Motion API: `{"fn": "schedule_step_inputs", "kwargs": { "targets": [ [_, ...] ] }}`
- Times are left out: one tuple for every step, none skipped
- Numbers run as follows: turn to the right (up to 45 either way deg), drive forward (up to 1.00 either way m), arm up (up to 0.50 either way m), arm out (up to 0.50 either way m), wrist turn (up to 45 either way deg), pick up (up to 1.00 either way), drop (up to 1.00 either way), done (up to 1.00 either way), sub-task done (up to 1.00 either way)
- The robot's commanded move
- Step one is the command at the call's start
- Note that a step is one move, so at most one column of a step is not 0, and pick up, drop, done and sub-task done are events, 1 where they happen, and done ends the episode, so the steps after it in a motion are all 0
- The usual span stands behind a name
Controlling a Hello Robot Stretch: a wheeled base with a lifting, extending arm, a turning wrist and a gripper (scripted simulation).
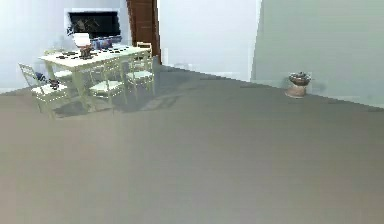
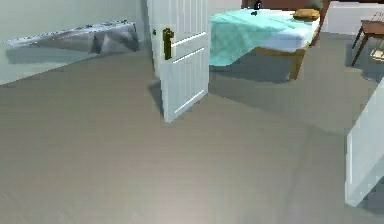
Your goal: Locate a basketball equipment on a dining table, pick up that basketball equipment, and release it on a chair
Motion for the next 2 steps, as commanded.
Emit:
{"fn": "schedule_step_inputs", "kwargs": {
  "targets": [
    [0.0, 1.0, 0.0, 0.0, 0.0, 0.0, 0.0, 0.0, 0.0],
    [0.0, 1.0, 0.0, 0.0, 0.0, 0.0, 0.0, 0.0, 0.0]
  ]
}}
